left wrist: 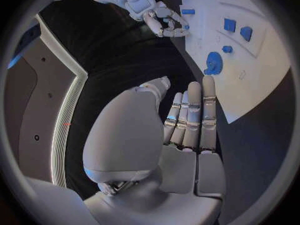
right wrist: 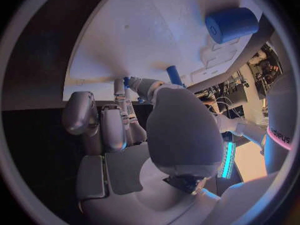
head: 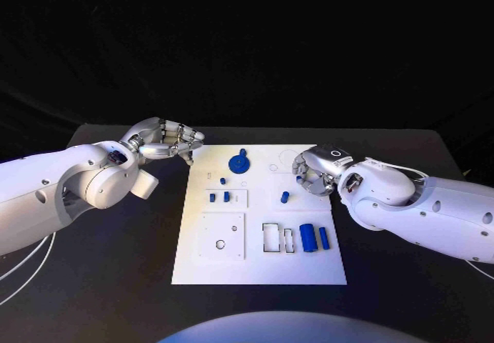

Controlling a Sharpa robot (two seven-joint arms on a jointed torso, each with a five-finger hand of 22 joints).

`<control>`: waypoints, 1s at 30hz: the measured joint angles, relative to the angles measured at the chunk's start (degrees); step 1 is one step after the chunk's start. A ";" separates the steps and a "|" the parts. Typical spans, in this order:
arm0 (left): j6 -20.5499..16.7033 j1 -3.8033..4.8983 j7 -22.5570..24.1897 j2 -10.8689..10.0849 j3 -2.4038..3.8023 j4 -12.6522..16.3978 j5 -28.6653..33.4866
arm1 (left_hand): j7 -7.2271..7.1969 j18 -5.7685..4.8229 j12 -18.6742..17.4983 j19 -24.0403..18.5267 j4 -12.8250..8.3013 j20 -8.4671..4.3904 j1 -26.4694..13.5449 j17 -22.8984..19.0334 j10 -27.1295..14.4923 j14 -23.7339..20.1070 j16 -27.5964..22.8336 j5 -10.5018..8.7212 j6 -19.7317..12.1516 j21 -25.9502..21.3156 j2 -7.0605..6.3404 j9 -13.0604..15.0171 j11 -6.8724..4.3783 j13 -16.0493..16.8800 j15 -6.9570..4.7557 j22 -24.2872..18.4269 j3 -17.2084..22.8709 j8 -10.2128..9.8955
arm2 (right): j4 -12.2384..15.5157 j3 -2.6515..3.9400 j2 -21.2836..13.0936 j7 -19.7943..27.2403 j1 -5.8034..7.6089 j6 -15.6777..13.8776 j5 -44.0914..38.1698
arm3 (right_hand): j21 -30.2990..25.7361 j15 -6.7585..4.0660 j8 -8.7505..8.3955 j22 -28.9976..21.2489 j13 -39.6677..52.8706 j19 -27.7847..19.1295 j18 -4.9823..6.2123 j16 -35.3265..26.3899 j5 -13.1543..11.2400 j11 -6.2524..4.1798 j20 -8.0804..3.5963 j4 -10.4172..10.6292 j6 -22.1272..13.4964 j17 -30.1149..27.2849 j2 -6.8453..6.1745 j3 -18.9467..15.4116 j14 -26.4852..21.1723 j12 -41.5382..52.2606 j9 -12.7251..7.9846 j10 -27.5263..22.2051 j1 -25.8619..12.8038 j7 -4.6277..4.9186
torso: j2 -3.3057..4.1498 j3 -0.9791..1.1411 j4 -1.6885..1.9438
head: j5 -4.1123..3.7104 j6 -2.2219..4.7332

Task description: Assemble the parts on the task board

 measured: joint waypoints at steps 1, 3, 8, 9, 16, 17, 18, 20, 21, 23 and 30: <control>0.01 0.00 -0.01 -0.01 0.00 0.00 0.00 | 0.00 0.00 0.00 0.00 0.00 0.00 0.00 0.00 0.00 0.00 0.00 0.00 0.00 0.00 0.00 0.00 0.00 0.00 0.00 -0.02 0.00 0.00 | -0.02 0.02 0.00 0.03 0.00 0.03 0.12 | 0.00 0.00 0.23 0.00 0.00 0.00 0.00 0.00 0.00 0.00 0.00 -0.04 0.00 -0.15 0.13 0.04 0.00 0.00 0.00 0.00 -0.12 0.00 | 0.00 0.00 0.00 | 0.00 -0.01; 0.03 0.00 -0.04 -0.02 0.00 0.02 -0.01 | 0.00 0.00 0.00 0.00 0.00 0.00 0.00 0.00 0.00 0.00 0.00 0.00 0.00 0.00 0.00 0.00 0.00 0.00 0.00 -0.06 0.00 0.00 | -0.03 0.04 0.00 0.04 -0.03 0.03 0.24 | -0.67 0.00 0.41 0.00 0.00 0.00 0.00 0.00 0.00 0.00 0.00 -0.04 0.01 -0.57 0.26 0.04 0.00 -0.01 -0.06 0.00 -0.27 -0.01 | 0.00 0.00 0.00 | -0.01 -0.04; 0.11 0.00 -0.11 -0.09 0.00 0.04 -0.04 | 0.00 0.00 0.00 0.00 0.00 0.00 0.00 0.00 0.00 0.00 0.00 0.00 0.00 0.00 0.00 0.00 0.00 0.00 0.00 -0.06 0.00 0.00 | 0.04 0.03 -0.18 0.02 -0.18 -0.62 0.48 | -6.11 0.94 -1.03 -1.77 0.00 -2.51 0.00 -2.45 -0.57 0.00 0.64 0.61 0.05 -4.12 -1.27 -1.78 -2.04 -0.62 -1.54 0.00 -1.81 -0.05 | 0.00 0.00 0.01 | -0.01 -0.08; 0.13 0.00 -0.12 -0.10 0.00 0.05 -0.04 | 0.00 0.00 0.00 0.00 0.00 0.00 0.00 0.00 0.00 0.00 0.00 0.00 0.00 0.00 0.00 0.00 0.00 0.00 0.00 -0.06 0.00 0.00 | 0.06 0.00 -0.22 0.02 -0.21 -0.85 0.54 | -7.22 0.97 -1.47 -2.26 0.00 -3.03 0.16 -2.92 -0.58 0.00 0.73 0.71 0.02 -4.85 -1.60 -2.78 -2.55 -0.63 -1.89 0.00 -2.14 -0.08 | 0.00 0.00 0.01 | 0.01 -0.08; 0.22 0.00 -0.20 -0.13 0.00 0.06 -0.08 | 0.00 0.00 0.00 0.00 -0.33 0.00 0.00 0.01 0.00 0.00 0.00 0.00 0.00 0.00 0.00 -0.05 0.00 0.00 0.00 -0.06 -0.01 0.00 | 0.16 -0.13 -0.44 0.06 -0.47 -2.26 1.04 | -7.76 0.55 -1.92 -2.33 0.00 -3.23 0.91 -2.99 0.10 0.00 0.56 0.08 0.04 -5.58 -1.89 -4.84 -3.04 -1.04 -3.02 0.00 -0.40 -0.27 | 0.02 0.01 0.02 | 0.02 -0.04; 0.23 0.00 -0.21 -0.14 0.00 0.06 -0.08 | 0.00 0.00 0.00 0.00 -0.33 0.00 0.00 0.00 0.00 0.00 0.00 0.00 0.00 0.00 0.00 -0.05 0.00 0.00 0.00 -0.06 -0.01 0.00 | 0.15 -0.13 -0.44 0.07 -0.48 -2.32 1.11 | -7.52 0.48 -1.76 -2.15 0.00 -3.04 0.91 -2.87 0.10 0.00 0.37 -0.14 0.05 -5.42 -1.93 -4.61 -2.97 -0.76 -3.03 0.00 -0.18 -0.27 | 0.02 0.01 0.02 | 0.02 -0.07; 0.25 0.00 -0.21 -0.14 0.00 0.06 -0.08 | 0.00 0.00 0.00 0.00 -0.33 0.00 0.00 0.01 0.00 0.00 0.00 0.00 0.00 0.00 0.00 -0.05 0.00 0.00 0.00 -0.06 -0.01 0.00 | 0.15 -0.13 -0.44 0.08 -0.48 -2.37 1.16 | -7.12 0.48 -1.49 -1.94 -0.02 -2.98 0.91 -2.59 0.10 0.00 0.43 -0.31 0.05 -5.20 -1.73 -4.45 -2.97 -0.42 -3.03 0.00 0.03 -0.27 | 0.03 0.01 0.02 | 0.02 -0.09; 0.27 0.00 -0.23 -0.15 0.00 0.06 -0.09 | 0.00 0.00 0.00 0.00 -0.33 0.00 0.00 0.01 0.00 0.00 0.00 0.00 0.00 0.00 0.00 -0.05 0.00 0.00 0.00 -0.06 -0.01 0.00 | 0.11 -0.13 -0.42 0.12 -0.49 -2.44 1.25 | -6.47 0.18 -1.35 -1.58 -0.14 -2.42 0.90 -2.29 0.10 0.00 0.39 -0.55 0.06 -4.76 -1.94 -4.21 -2.66 -0.09 -3.03 0.00 0.24 -0.28 | 0.03 0.02 0.02 | 0.02 -0.13; 0.28 0.00 -0.23 -0.15 0.00 0.07 -0.10 | 0.00 0.00 0.00 0.00 -0.33 0.00 0.00 0.01 0.00 0.00 0.00 0.00 0.00 0.00 0.00 -0.05 0.00 0.00 0.00 -0.06 -0.01 0.00 | 0.09 -0.13 -0.41 0.12 -0.49 -2.44 1.27 | -6.43 0.18 -1.35 -1.54 -0.15 -2.42 0.90 -2.24 0.14 0.00 0.39 -0.61 0.06 -4.71 -1.96 -4.14 -2.66 0.01 -3.02 0.00 0.28 -0.28 | 0.03 0.02 0.01 | 0.02 -0.13; 0.30 0.00 -0.24 -0.16 0.00 0.07 -0.10 | 0.00 0.00 0.00 0.00 -0.33 0.00 0.00 0.01 0.00 0.00 0.00 0.00 0.00 0.00 0.00 -0.05 0.00 0.00 0.00 -0.11 -0.01 0.00 | 0.05 -0.13 -0.37 0.13 -0.49 -2.45 1.31 | -6.42 0.18 -1.12 -1.48 -0.17 -2.42 0.90 -2.23 0.34 0.00 0.39 -0.69 0.07 -4.70 -1.66 -4.06 -2.66 0.12 -3.03 -0.01 0.58 -0.29 | 0.03 0.02 0.01 | 0.02 -0.13; 0.37 0.00 -0.28 -0.16 0.00 0.11 -0.13 | 0.00 0.00 0.00 0.00 -0.33 0.00 0.00 0.01 0.00 0.00 0.00 0.00 0.01 0.00 0.00 -0.05 0.00 0.00 0.00 -0.11 -0.01 0.00 | -0.14 -0.08 -0.13 0.06 -0.49 -2.29 1.17 | -6.04 -0.03 -0.69 -1.10 -0.16 -2.22 0.91 -1.99 0.34 0.00 0.19 -1.08 0.09 -4.59 -1.18 -3.35 -2.46 0.63 -2.98 0.00 1.06 -0.29 | 0.02 0.01 0.01 | -0.07 -0.19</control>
